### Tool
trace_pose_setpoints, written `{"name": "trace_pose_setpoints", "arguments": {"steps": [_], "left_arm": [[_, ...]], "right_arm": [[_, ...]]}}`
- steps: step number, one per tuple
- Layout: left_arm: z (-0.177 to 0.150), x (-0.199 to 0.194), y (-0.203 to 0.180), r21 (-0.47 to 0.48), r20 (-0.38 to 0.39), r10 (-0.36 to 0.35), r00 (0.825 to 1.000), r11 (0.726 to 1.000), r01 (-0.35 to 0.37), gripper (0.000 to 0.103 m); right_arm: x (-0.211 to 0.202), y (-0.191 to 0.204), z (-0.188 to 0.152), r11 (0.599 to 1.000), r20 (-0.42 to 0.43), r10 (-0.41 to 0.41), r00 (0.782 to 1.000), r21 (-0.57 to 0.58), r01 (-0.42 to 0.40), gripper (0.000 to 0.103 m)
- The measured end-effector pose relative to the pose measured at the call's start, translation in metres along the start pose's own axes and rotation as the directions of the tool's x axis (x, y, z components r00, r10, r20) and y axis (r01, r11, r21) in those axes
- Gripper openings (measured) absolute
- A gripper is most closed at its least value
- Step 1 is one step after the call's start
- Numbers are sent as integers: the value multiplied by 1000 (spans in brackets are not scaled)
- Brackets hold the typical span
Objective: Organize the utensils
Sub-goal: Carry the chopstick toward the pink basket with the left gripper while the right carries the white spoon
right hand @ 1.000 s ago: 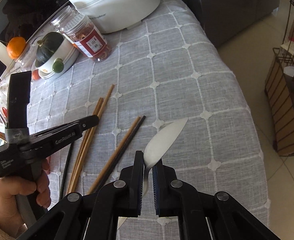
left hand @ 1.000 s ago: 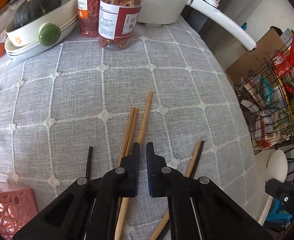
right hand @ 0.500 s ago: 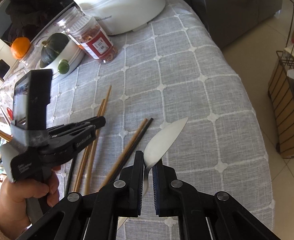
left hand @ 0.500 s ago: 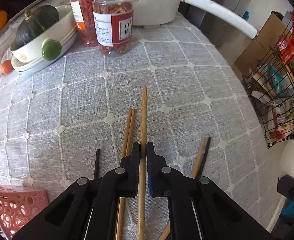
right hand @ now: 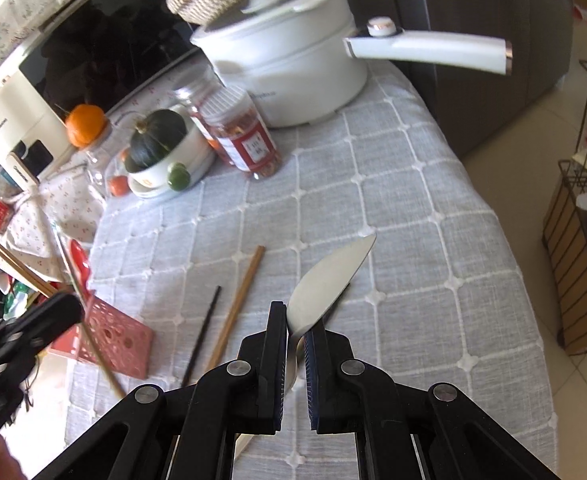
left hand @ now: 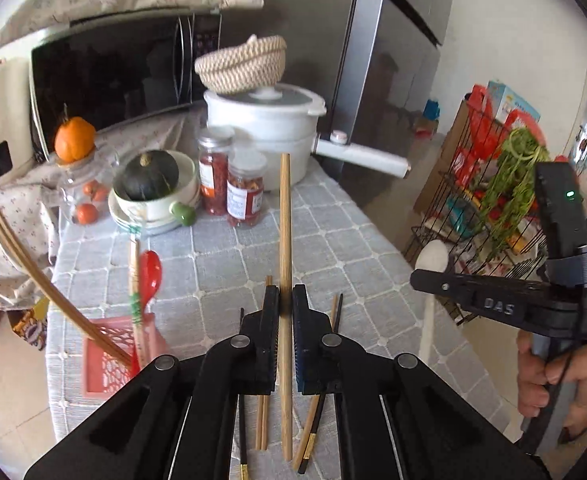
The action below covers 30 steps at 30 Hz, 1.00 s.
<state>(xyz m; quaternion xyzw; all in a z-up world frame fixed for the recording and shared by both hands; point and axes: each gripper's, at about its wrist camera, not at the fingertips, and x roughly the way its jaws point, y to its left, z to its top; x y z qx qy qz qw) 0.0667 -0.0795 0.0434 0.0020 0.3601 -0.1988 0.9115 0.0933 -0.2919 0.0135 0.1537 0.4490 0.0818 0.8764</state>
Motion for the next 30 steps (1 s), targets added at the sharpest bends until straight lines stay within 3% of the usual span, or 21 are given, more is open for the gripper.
{"name": "trace_pose_setpoints", "arguments": {"steps": [3, 5, 10, 14, 19, 23, 28, 30], "left_arm": [[5, -46, 10, -13, 116, 1, 993, 1000, 0, 6], [6, -71, 20, -31, 199, 10, 980, 1000, -4, 6], [1, -111, 45, -64, 405, 87, 910, 996, -66, 6], [-6, -111, 73, -109, 472, 152, 868, 988, -113, 6], [-14, -81, 100, -157, 469, 226, 854, 973, -172, 6], [-21, -58, 110, -134, 455, 267, 849, 964, -231, 6], [-28, -39, 122, -133, 425, 291, 857, 957, -259, 6], [-30, -31, 128, -138, 398, 293, 869, 956, -259, 6]], "right_arm": [[-6, 13, 1, 1000, 45, -3, 999, -16, 3, 7], [-8, 21, 2, 1000, 74, -6, 997, -28, 8, 7], [-4, 37, 3, 998, 130, -28, 991, -56, 35, 7], [5, 49, 4, 997, 147, -36, 988, -64, 46, 7], [17, 65, 3, 996, 164, -39, 986, -74, 51, 7], [21, 81, -1, 992, 192, -40, 981, -106, 61, 7], [21, 100, -6, 987, 237, -24, 971, -149, 60, 7], [20, 109, -9, 983, 264, -14, 964, -173, 61, 7]]}}
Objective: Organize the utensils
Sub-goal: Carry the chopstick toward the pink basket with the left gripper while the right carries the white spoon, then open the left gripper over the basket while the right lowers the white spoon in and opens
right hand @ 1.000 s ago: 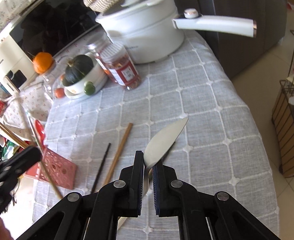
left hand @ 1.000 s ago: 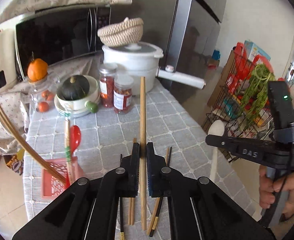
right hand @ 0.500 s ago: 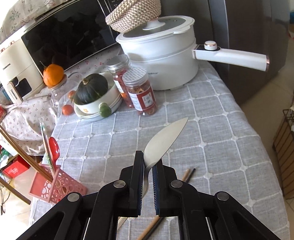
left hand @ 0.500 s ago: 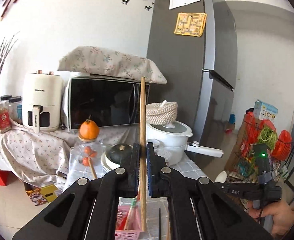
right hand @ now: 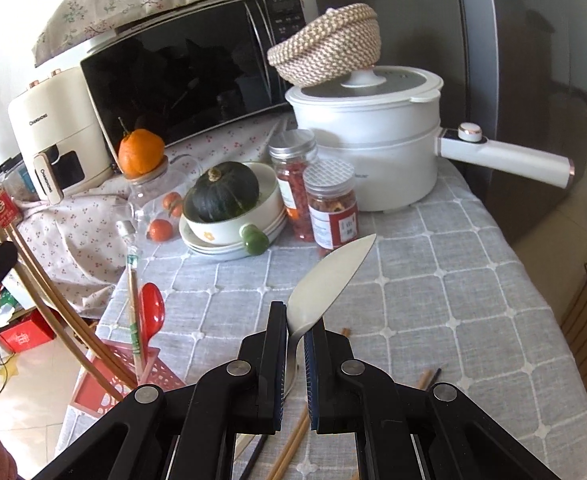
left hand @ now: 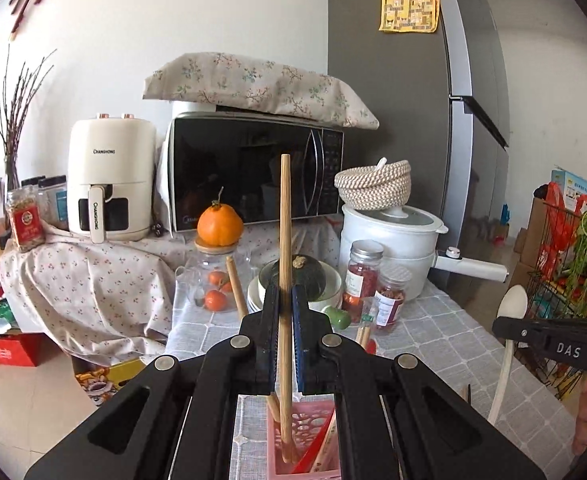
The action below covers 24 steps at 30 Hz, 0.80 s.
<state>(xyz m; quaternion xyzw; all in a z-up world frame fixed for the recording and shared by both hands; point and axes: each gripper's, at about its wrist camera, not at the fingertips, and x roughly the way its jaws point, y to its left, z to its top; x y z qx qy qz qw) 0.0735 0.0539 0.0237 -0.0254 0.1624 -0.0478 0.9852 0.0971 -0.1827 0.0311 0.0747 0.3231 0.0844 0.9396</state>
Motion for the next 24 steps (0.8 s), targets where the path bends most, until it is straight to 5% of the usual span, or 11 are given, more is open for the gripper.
{"name": "trace_pose_setpoints", "arguments": {"steps": [7, 12, 14, 19, 24], "left_arm": [[-9, 25, 22, -131, -229, -68, 971, 991, 38, 8], [-2, 11, 31, -168, -295, -90, 951, 985, 41, 25], [2, 2, 36, -170, -321, -65, 945, 985, 10, 44], [-1, -10, 53, -131, -414, 69, 907, 982, -134, 49], [-13, -8, 76, -157, -491, 74, 868, 973, -171, 52]], "right_arm": [[-11, 25, -3, 999, 91, 24, 996, -38, -21, 7], [-17, 53, -6, 995, 149, 25, 988, -104, -9, 7], [-17, 67, -7, 990, 172, 24, 985, -141, 1, 7], [-4, 98, -9, 987, 212, 14, 977, -159, 20, 7], [13, 125, -14, 979, 266, -48, 963, -179, 99, 7]]}}
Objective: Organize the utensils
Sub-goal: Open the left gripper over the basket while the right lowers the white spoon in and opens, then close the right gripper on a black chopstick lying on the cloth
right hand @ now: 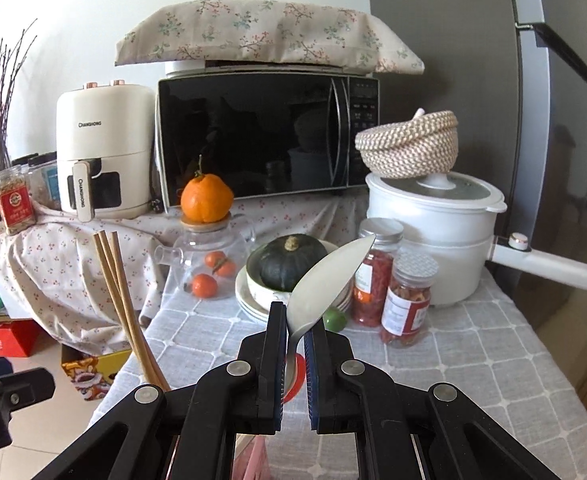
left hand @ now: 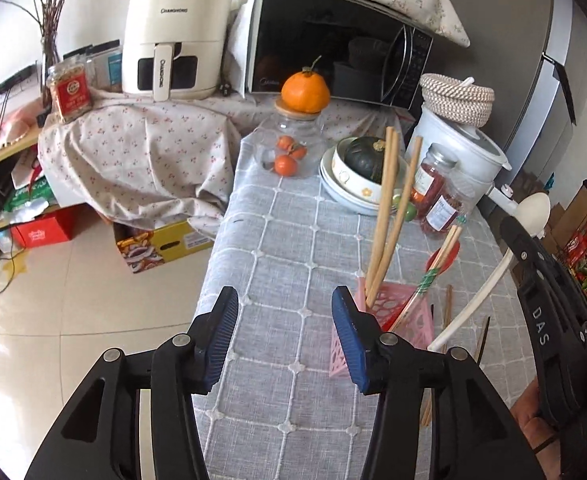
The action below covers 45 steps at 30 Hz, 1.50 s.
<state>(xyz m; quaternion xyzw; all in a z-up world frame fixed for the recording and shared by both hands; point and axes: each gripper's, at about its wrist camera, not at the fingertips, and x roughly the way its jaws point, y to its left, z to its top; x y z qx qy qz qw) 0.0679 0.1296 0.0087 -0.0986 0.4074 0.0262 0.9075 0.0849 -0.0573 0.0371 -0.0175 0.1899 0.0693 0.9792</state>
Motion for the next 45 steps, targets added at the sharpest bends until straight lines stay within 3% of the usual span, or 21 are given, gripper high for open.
{"name": "trace_pose_setpoints", "arguments": {"steps": [6, 11, 13, 15, 16, 22, 24, 28, 33, 38, 42, 45], "left_arm": [[-3, 6, 19, -53, -49, -23, 999, 998, 20, 52], [-3, 6, 20, -48, -50, -25, 998, 999, 23, 53], [-4, 5, 18, -45, -52, -27, 998, 999, 25, 53], [-5, 6, 15, -36, -55, -23, 998, 999, 21, 55], [-5, 6, 13, -30, -56, -20, 998, 999, 19, 57], [-10, 10, 4, -9, -79, -26, 997, 1000, 25, 62], [-13, 12, 0, -10, -97, -43, 994, 999, 42, 63], [-22, 17, -14, 6, -133, -101, 986, 995, 103, 70], [-36, 24, -39, 50, -179, -141, 974, 987, 152, 76], [-52, 35, -61, 90, -241, -134, 961, 983, 159, 78], [-68, 49, -75, 111, -311, -124, 942, 980, 165, 78], [-79, 58, -83, 137, -352, -106, 930, 977, 163, 78]], "right_arm": [[13, 26, -9, 989, 41, -81, 996, -121, 86, 8], [19, 25, -15, 989, 6, -91, 996, -120, 91, 8], [20, 22, -16, 991, -16, -86, 996, -100, 85, 13], [19, 17, -16, 996, -40, -64, 997, -66, 61, 33], [16, 14, -15, 998, -47, -47, 998, -46, 45, 37], [1, -3, -7, 1000, -89, 21, 996, 3, -20, 48], [-4, -13, -4, 999, -113, 40, 993, 16, -39, 59], [-13, -40, -5, 998, -186, 54, 981, 34, -48, 64], [-15, -81, -18, 997, -300, 33, 953, 75, -11, 73], [-11, -118, -36, 993, -405, -21, 914, 96, 65, 79], [0, -138, -55, 988, -508, -20, 861, 120, 94, 82], [12, -149, -71, 985, -589, -22, 808, 124, 117, 82]]}}
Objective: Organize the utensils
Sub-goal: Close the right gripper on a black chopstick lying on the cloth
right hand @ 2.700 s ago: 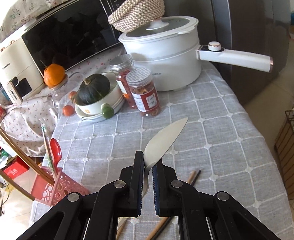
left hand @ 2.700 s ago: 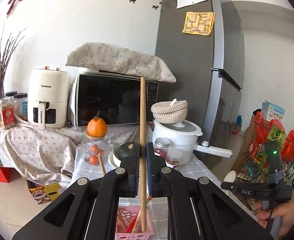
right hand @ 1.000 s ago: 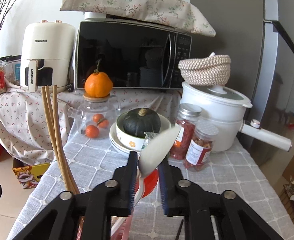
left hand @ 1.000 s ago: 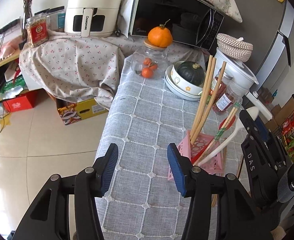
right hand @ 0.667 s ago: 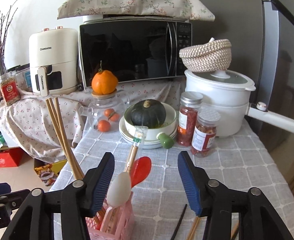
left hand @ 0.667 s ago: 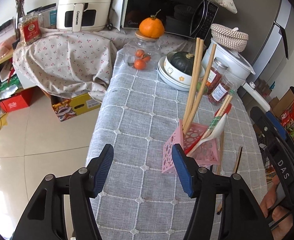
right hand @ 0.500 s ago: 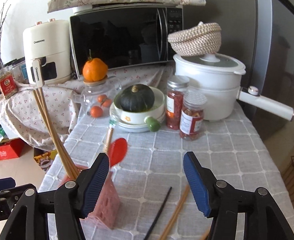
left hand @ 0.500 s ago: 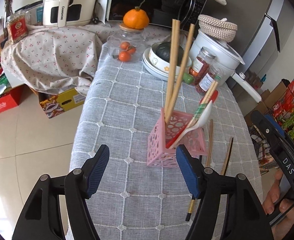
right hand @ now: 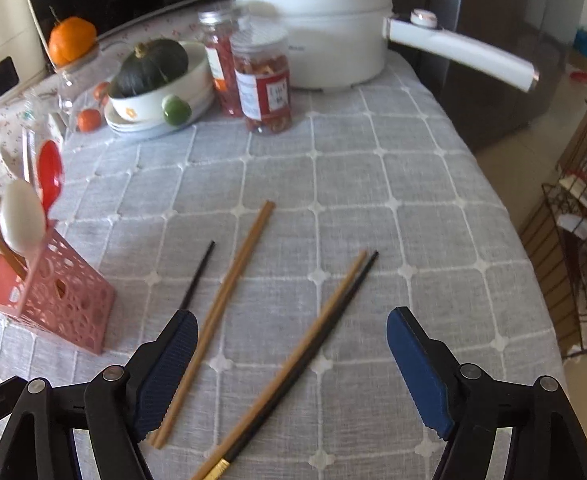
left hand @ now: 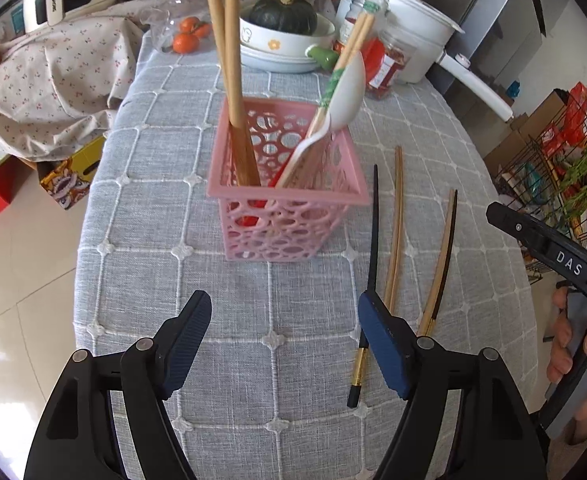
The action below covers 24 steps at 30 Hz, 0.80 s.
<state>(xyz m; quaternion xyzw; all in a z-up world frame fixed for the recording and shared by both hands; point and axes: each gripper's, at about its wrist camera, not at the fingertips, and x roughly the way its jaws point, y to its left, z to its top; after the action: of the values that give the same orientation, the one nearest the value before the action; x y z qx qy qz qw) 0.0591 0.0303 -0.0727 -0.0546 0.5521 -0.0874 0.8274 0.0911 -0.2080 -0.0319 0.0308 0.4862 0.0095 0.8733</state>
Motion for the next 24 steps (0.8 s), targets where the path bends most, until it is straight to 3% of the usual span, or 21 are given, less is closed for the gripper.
{"name": "trace_pose_setpoints", "arguments": {"steps": [4, 9, 24], "left_arm": [[-3, 11, -9, 35, -26, 27, 999, 999, -26, 78], [0, 19, -15, 49, -37, 41, 998, 998, -40, 78], [1, 23, -24, 79, -47, 48, 998, 996, -45, 78]], "right_arm": [[28, -20, -4, 998, -135, -17, 991, 58, 25, 82], [54, -36, -9, 993, -230, -38, 972, 101, 62, 82], [86, -23, -9, 983, -275, -179, 945, -23, 180, 82]]}}
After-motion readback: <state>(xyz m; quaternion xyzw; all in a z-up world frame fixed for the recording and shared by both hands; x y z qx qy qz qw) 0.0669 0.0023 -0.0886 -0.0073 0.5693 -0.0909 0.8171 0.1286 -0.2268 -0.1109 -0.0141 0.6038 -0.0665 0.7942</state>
